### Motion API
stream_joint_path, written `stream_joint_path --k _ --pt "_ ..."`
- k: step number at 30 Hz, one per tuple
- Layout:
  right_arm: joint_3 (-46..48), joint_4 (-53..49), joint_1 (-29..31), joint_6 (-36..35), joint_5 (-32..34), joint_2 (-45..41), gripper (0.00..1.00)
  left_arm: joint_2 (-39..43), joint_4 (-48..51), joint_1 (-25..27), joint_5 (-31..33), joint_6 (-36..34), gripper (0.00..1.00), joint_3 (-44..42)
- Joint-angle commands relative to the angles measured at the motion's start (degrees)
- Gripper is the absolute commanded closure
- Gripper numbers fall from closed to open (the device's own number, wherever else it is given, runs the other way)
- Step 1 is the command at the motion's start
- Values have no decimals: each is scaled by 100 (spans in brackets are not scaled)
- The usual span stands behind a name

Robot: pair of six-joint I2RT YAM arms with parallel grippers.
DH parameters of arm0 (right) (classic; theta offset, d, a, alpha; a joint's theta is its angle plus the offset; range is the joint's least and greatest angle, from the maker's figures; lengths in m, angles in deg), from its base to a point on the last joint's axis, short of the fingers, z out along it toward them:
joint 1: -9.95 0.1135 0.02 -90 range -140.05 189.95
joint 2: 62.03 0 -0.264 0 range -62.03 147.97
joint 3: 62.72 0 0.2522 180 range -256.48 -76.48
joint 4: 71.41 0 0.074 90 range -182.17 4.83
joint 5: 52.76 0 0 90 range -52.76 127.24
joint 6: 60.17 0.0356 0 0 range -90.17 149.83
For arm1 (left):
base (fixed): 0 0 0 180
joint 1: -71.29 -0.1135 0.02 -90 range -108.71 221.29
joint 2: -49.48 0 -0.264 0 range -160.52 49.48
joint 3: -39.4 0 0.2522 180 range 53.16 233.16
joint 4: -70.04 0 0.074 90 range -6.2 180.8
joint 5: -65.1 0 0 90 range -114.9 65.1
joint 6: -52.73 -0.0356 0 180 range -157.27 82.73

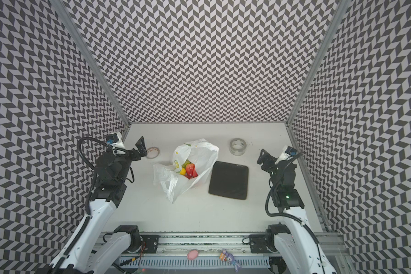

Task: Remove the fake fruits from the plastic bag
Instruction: 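Reach both grippers toward the opening of the white lemon-print bag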

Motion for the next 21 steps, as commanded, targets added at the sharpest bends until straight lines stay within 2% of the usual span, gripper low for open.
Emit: stream_joint_path --k 1,6,9,12,17,21 --pt "-572 -975 88 138 -1625 41 9 -43 1821 297 -874 633 1 861" --pt "-1628 -1396 530 -315 -2271 288 9 -546 3742 815 -1347 1337 0 2506" --pt "-2266 -1696 1059 -604 -2222 527 7 -809 4925 1141 -1510 1713 0 3360" --pt "-2758 -1950 1691 -824 -2113 803 3 -914 5928 1635 -1363 2043 2 4010" --pt "-3368 -2425 2495 -1120 -2071 1260 0 -1028 7201 2452 -1208 2821 6 4654" --pt "-3674 -2843 2905 -1289 -1802 1572 0 -1191 8016 3405 -870 3547 5 4904"
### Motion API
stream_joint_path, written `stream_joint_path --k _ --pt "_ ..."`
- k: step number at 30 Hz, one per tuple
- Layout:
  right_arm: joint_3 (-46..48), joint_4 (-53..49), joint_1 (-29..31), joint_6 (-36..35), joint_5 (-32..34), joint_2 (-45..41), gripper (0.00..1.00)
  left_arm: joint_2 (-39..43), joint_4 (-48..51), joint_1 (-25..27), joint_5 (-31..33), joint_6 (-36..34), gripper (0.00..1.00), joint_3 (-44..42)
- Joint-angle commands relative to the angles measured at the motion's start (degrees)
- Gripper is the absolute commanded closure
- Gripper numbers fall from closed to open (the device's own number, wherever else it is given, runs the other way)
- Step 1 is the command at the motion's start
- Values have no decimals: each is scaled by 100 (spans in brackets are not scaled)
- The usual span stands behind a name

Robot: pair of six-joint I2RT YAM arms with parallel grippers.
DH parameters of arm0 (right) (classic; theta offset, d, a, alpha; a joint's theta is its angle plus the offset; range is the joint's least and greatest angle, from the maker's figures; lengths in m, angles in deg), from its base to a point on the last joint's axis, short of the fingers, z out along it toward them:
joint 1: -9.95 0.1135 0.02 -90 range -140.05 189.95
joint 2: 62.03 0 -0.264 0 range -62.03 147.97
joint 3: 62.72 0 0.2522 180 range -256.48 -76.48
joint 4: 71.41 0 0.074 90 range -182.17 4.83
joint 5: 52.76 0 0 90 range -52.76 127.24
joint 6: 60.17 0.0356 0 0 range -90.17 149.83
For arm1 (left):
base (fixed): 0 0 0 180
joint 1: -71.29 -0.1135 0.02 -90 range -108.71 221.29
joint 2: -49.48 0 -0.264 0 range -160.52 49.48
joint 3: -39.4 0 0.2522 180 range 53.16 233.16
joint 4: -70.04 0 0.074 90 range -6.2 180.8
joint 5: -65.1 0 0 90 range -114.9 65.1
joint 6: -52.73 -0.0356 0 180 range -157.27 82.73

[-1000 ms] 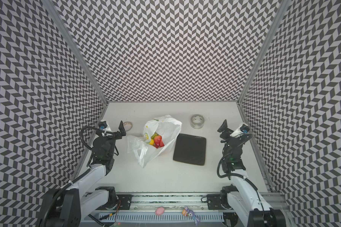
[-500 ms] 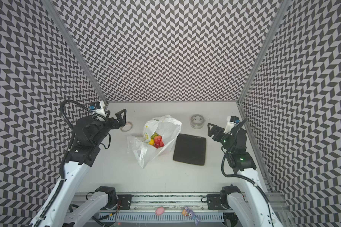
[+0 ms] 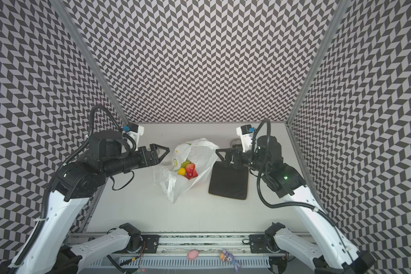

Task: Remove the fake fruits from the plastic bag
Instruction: 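Reach both grippers toward the opening of the white lemon-print bag, then grasp the bag's handles with both grippers and lift them upward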

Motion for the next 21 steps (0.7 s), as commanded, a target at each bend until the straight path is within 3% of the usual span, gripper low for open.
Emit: stream_joint_path --k 1,7,11,14,19,21 --pt "-243 -448 263 -272 262 196 0 -158 1349 694 315 941 5 216" --pt "-103 -280 599 -88 598 478 0 -253 1410 1803 339 1710 1 -386" --pt "-3 69 706 94 739 700 2 -334 1414 1940 670 1703 4 -709" --pt "-72 304 736 241 887 911 14 -517 1413 1935 844 1510 25 -740" --pt "-104 737 735 450 1087 1214 47 -817 1400 1917 1438 1213 72 -292" --pt "-104 1025 736 472 1104 1324 62 -954 1353 1896 1842 1094 86 48"
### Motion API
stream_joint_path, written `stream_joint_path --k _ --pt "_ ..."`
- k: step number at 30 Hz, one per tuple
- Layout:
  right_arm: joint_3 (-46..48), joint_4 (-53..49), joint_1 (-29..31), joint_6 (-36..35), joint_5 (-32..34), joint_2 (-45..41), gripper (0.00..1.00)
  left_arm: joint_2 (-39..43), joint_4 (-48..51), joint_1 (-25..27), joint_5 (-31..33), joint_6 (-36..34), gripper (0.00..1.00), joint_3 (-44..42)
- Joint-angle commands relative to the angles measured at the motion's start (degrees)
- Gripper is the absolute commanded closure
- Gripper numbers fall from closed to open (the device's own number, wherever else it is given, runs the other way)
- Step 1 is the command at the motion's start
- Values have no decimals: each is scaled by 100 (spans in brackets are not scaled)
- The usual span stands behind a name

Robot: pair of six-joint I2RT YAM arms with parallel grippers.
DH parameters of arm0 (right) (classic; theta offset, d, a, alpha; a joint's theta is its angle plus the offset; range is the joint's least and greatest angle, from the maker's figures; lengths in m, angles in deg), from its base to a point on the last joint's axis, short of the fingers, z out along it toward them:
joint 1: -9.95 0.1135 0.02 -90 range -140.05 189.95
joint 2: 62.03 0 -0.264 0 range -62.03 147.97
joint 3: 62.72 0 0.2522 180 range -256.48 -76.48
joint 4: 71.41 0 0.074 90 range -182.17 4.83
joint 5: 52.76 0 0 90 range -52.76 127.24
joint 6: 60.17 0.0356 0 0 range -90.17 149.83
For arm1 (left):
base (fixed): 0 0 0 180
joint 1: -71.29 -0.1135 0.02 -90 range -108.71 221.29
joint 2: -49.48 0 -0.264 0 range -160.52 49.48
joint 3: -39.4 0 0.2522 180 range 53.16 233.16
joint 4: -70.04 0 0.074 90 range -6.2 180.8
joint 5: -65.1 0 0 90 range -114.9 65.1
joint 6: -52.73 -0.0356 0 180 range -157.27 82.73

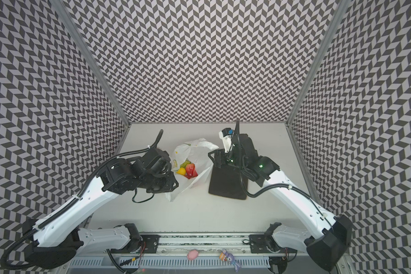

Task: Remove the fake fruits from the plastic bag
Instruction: 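Grasp the bag's handles with both grippers and lift them upward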

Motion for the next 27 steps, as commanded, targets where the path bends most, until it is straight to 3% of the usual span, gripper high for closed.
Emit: stream_joint_path --k 1,5,11,21,27 --pt "-56 886 29 195 206 127 69 -106 -31 -49 915 -251 91 640" --pt "-160 1532 25 383 493 318 88 -146 -816 -471 1268 -624 100 914" --pt "-726 2331 12 444 1114 716 99 359 -3081 -1625 471 -845 100 296" --pt "-1722 3471 -39 -229 1582 1525 100 -58 -4401 -2434 -98 -1941 100 813" --pt "-2178 3560 -114 -286 1549 1932 100 -177 -4774 -2502 -220 -2258 100 788"
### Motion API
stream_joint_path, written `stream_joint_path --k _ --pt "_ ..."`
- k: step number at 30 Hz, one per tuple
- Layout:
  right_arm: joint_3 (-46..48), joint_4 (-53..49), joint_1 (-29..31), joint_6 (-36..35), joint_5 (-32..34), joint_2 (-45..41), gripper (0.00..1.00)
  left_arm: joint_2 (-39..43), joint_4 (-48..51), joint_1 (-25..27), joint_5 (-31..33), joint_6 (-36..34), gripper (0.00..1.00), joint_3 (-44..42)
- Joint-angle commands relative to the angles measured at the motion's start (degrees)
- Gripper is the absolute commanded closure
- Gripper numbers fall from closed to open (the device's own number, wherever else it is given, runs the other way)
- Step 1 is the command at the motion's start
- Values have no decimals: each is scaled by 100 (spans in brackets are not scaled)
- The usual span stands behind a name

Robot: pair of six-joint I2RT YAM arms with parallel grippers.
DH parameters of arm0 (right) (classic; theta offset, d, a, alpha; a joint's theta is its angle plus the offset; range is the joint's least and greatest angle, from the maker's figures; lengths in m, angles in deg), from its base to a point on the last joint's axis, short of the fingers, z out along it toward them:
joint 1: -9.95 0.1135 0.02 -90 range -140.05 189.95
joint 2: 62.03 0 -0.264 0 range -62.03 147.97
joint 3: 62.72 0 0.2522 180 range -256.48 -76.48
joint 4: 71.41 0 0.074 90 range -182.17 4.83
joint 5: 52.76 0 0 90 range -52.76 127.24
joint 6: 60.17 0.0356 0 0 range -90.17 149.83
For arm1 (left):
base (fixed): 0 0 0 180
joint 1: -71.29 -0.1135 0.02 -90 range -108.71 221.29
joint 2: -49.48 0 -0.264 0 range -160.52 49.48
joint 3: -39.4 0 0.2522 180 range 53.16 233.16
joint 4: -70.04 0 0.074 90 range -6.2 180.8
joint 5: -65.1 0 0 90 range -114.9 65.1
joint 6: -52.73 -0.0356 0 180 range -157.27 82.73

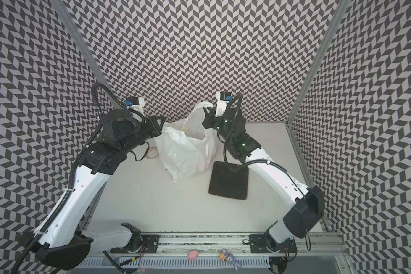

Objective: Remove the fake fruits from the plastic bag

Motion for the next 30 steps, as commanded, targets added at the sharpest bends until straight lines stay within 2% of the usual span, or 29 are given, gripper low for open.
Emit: stream_joint_path --k 1,5,10,15,19,21,27,28,30 --pt "-132 465 -41 -91 100 144 100 60 -462 -28 -132 -343 100 -67" --pt "240 427 -41 84 117 140 100 341 -737 -33 -402 -241 100 -952" --pt "965 84 -40 210 149 -103 100 824 -1139 10 -1064 280 100 -2254" --pt "1602 -491 -37 220 224 -580 98 1344 -1147 205 -1317 376 100 -3035" --pt "1773 -1125 -55 177 317 -947 58 1641 -1063 261 -1482 273 100 -3415" --pt "1597 -1699 -89 157 389 -1110 44 1742 -1036 266 -1615 227 100 -3560" --pt "895 -3695 -144 -20 896 -1808 28 1818 -1002 349 -1891 177 100 -3780" --pt "782 -3945 -156 -39 933 -1941 28 1810 -1011 370 -1926 173 100 -3809" --pt "541 -4230 -152 -288 604 -2212 33 1796 -1031 371 -1989 184 100 -3864"
